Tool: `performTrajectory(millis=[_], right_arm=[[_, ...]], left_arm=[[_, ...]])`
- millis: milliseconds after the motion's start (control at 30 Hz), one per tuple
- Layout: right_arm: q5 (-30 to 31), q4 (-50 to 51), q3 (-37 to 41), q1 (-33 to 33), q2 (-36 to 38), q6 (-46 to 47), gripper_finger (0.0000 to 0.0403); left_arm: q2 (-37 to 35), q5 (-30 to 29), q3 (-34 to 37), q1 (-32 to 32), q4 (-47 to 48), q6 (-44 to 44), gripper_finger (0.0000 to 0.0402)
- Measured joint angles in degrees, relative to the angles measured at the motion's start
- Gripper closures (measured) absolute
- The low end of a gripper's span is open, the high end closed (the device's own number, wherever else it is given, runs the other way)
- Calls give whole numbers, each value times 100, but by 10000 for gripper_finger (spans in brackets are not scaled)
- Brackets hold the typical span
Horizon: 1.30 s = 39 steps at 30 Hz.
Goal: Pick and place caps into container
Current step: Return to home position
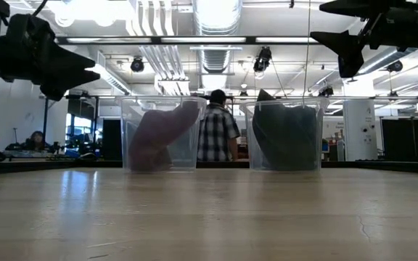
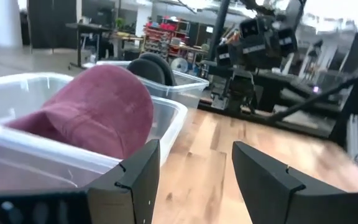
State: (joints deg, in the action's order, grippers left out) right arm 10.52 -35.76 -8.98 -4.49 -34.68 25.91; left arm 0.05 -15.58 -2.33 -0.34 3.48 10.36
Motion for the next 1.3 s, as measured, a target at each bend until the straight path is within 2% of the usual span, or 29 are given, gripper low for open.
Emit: performTrajectory(millis=[100,233,367,533,1300], right_arm=[[0,6,1,0,0,0,172],[0,31,1,0,0,0,172],[0,43,1,0,0,0,172],[0,43,1,0,0,0,172],[-2,43,1,2,7,13,172]], left_arm=[[0,206,13,0,-3,-576,207],[-4,979,47,0,-8,-1031,207],[-4,1620,59,-4,-10,-726,207],[0,1635,63,-2,-21,-362,207],[18,1651,66,-2,-12,-344,207]])
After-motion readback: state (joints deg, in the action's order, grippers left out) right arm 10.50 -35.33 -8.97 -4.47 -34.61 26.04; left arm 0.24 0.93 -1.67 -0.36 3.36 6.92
